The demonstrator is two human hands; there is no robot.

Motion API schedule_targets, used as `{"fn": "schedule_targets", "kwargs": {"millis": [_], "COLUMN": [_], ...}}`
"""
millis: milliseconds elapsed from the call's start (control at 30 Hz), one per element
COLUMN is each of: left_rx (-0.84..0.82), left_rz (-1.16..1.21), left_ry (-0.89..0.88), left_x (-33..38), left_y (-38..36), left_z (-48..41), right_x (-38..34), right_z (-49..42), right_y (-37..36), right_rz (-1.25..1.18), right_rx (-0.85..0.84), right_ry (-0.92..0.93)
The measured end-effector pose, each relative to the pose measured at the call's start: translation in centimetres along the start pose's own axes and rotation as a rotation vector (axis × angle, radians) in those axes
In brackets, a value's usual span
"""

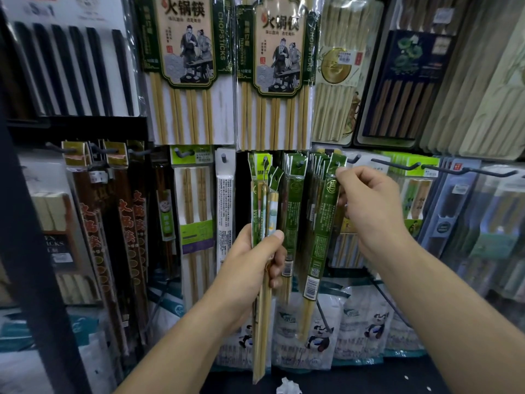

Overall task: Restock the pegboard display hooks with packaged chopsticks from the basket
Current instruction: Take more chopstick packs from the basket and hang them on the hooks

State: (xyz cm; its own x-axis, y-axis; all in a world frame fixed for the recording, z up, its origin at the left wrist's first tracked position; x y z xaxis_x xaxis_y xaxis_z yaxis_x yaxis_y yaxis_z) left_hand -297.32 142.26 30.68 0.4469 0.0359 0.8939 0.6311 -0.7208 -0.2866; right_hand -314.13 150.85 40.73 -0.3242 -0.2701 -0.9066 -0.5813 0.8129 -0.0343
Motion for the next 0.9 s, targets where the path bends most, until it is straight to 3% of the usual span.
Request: {"fn": "schedule_targets", "kwargs": {"millis": [267,633,800,900], "left_rx": [0.002,-0.011,-0.022,-0.012], "left_rz": [-0.038,-0.083,0.000,0.032], "left_ry": [0.009,-0.038,-0.035,-0.058], "left_x": [-0.1,0.7,0.9,1.2], "left_y": [-0.1,-0.5,-1.1,-1.3], "left_z": [0.0,0.4,0.5,0.6], "right_x": [0.7,1.2,0.7,0.4], "right_z": [-0.7,0.9,4.1,4.7], "right_y": [-0.2,0.5,-2.4,-3.0], "right_rz": [0.042,0.169,0.085,0.064], "right_rx": [0.007,0.111,-0.209,-0.237], "right_ry": [-0.005,0.139,0.092,0.073]}}
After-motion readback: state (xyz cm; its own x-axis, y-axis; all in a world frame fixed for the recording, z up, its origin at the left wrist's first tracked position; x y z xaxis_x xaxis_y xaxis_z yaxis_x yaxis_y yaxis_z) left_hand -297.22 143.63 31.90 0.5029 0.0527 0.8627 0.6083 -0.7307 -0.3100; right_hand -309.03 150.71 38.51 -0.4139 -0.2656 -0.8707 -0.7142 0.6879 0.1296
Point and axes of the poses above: each hand's wrist, its own z-axis away from the middle knuckle, its own y-axis out of the back of the hand, x = y × z, the point moved 6 cm from there along -z, towards the middle knuckle, and after that the axes turned 5 degrees about -y, right-handed, at the moved point
